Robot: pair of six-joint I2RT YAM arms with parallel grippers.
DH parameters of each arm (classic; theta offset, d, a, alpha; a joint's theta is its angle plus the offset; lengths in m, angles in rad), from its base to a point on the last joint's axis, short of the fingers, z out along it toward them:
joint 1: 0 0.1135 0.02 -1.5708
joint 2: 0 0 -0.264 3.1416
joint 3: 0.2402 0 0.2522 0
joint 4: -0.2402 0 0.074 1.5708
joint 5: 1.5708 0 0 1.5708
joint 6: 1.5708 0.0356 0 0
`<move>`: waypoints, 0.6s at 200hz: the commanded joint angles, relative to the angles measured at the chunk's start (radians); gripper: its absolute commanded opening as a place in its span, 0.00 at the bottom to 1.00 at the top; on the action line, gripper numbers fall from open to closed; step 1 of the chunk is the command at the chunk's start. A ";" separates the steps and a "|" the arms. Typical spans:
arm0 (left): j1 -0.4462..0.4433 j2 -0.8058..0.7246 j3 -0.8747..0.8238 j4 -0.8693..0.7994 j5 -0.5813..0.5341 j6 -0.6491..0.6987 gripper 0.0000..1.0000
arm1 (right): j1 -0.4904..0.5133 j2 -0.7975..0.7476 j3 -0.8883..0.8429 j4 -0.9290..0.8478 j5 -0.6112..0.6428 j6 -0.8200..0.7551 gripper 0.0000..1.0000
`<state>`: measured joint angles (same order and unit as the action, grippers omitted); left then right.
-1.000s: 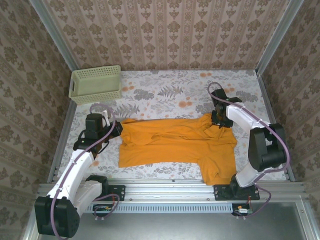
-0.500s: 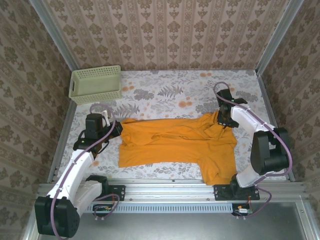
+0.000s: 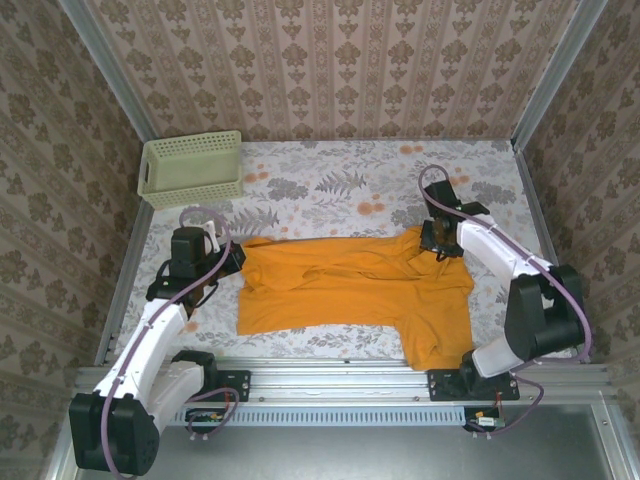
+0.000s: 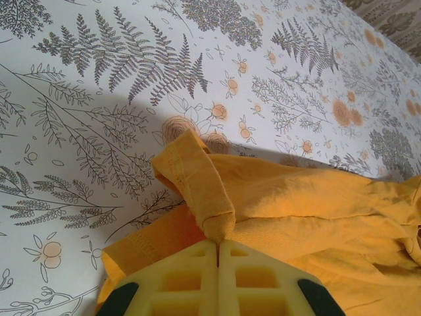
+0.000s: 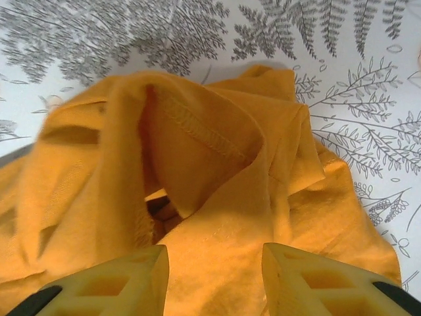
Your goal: Fold the inside-out t-shirt
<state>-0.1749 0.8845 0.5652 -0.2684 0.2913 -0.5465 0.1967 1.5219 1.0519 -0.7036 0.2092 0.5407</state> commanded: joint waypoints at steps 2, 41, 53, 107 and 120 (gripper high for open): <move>0.007 -0.019 0.004 -0.006 0.005 -0.007 0.00 | -0.001 0.039 0.017 0.012 -0.001 0.022 0.42; 0.006 -0.019 -0.004 0.005 0.006 -0.013 0.00 | 0.000 0.079 0.025 0.051 -0.086 0.026 0.49; 0.006 -0.018 -0.006 0.005 0.006 -0.013 0.00 | -0.001 0.100 0.032 0.043 -0.056 0.029 0.49; 0.006 -0.027 -0.004 -0.007 0.003 -0.009 0.00 | -0.005 0.092 0.032 0.001 0.070 0.023 0.33; 0.006 -0.026 -0.007 -0.005 0.003 -0.010 0.00 | -0.006 0.064 0.022 -0.001 0.076 0.017 0.32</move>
<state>-0.1749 0.8791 0.5652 -0.2687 0.2913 -0.5465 0.1963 1.6432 1.0763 -0.6781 0.2249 0.5575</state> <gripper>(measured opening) 0.055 0.327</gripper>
